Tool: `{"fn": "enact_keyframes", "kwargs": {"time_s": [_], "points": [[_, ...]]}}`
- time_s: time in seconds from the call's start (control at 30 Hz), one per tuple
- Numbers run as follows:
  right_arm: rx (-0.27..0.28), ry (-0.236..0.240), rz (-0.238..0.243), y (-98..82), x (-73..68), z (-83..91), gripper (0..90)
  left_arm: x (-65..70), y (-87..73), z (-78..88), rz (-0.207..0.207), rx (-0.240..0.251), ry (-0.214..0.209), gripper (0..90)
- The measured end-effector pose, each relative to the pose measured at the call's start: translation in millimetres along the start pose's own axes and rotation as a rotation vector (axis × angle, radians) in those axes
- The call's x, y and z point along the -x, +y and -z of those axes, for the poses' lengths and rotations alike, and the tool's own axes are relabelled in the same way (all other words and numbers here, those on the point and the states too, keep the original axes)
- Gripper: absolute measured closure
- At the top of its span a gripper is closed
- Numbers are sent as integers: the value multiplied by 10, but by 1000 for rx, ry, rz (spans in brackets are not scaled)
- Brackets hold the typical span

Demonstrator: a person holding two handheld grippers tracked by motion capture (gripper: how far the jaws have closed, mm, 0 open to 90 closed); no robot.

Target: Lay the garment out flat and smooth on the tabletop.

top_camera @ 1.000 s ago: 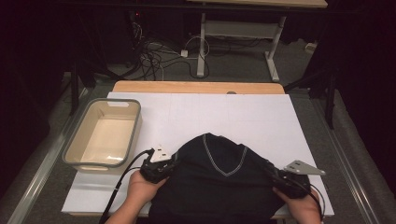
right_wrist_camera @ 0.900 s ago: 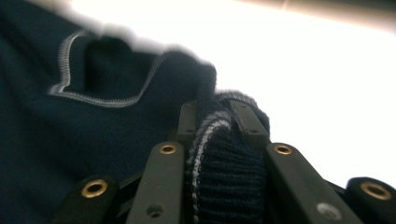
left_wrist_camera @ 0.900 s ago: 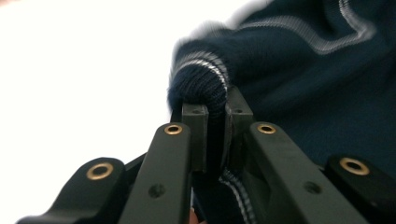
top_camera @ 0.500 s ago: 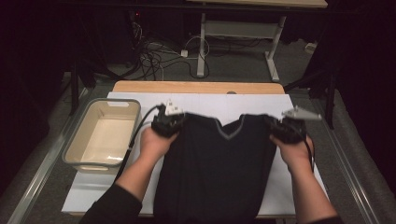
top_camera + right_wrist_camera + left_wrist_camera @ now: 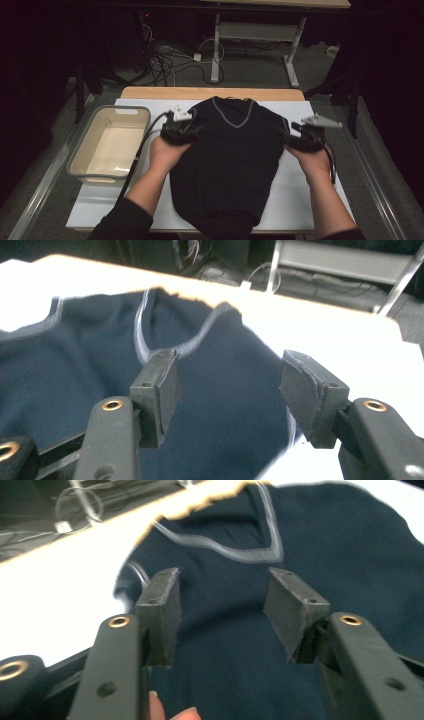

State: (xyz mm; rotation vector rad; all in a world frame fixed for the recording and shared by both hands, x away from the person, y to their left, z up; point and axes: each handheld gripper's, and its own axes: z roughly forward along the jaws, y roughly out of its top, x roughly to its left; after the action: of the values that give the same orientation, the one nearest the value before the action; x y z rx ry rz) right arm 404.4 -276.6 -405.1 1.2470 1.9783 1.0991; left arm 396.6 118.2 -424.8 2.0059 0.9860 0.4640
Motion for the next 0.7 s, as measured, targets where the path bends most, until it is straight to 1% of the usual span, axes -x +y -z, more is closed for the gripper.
{"fn": "enact_keyframes", "kwargs": {"time_s": [0.03, 0.07, 0.1, 0.13, 0.2, 0.23, 0.27, 0.33, 0.4, 0.43, 0.47, 0.5, 0.53, 0.6, 0.63, 0.67, 0.7], "points": [[-6, 4, 6, -121, -31, 62, 420, 60, -138, 55, 0, 6, -26, 467], [-11, 9, 8, -241, -63, 127, 420, 119, -275, 111, -7, 6, -42, 461], [-15, 14, 6, -359, -101, 194, 420, 174, -407, 174, -22, -5, -46, 453], [-21, 22, 7, -472, -135, 259, 421, 219, -544, 241, -27, -3, -51, 436], [-33, 25, 5, -685, -208, 386, 422, 288, -803, 373, -29, -13, -71, 435], [-41, 26, 7, -777, -241, 445, 421, 319, -921, 442, -27, -18, -70, 430], [-45, 28, 6, -858, -277, 506, 421, 347, -1029, 511, -24, -22, -77, 419], [-53, 28, 11, -994, -352, 626, 422, 403, -1226, 647, -10, -11, -95, 419], [-55, 28, 20, -1108, -433, 732, 423, 474, -1382, 752, -7, -13, -108, 410], [-57, 32, 21, -1157, -470, 774, 425, 515, -1446, 789, -10, -14, -115, 407], [-55, 28, 29, -1202, -506, 814, 431, 568, -1496, 829, -19, -24, -132, 406], [-54, 25, 45, -1251, -547, 849, 439, 596, -1512, 855, -27, -22, -139, 405], [-53, 24, 55, -1275, -565, 863, 440, 631, -1515, 888, -31, -10, -148, 392], [-47, 36, 52, -1319, -597, 890, 461, 687, -1507, 924, -25, 16, -178, 382], [-46, 49, 47, -1333, -610, 895, 466, 716, -1505, 913, -19, 26, -202, 381], [-50, 54, 54, -1344, -624, 892, 467, 744, -1500, 880, -17, 24, -226, 379], [-55, 61, 59, -1354, -636, 882, 470, 771, -1491, 828, -7, 9, -260, 359]]}}
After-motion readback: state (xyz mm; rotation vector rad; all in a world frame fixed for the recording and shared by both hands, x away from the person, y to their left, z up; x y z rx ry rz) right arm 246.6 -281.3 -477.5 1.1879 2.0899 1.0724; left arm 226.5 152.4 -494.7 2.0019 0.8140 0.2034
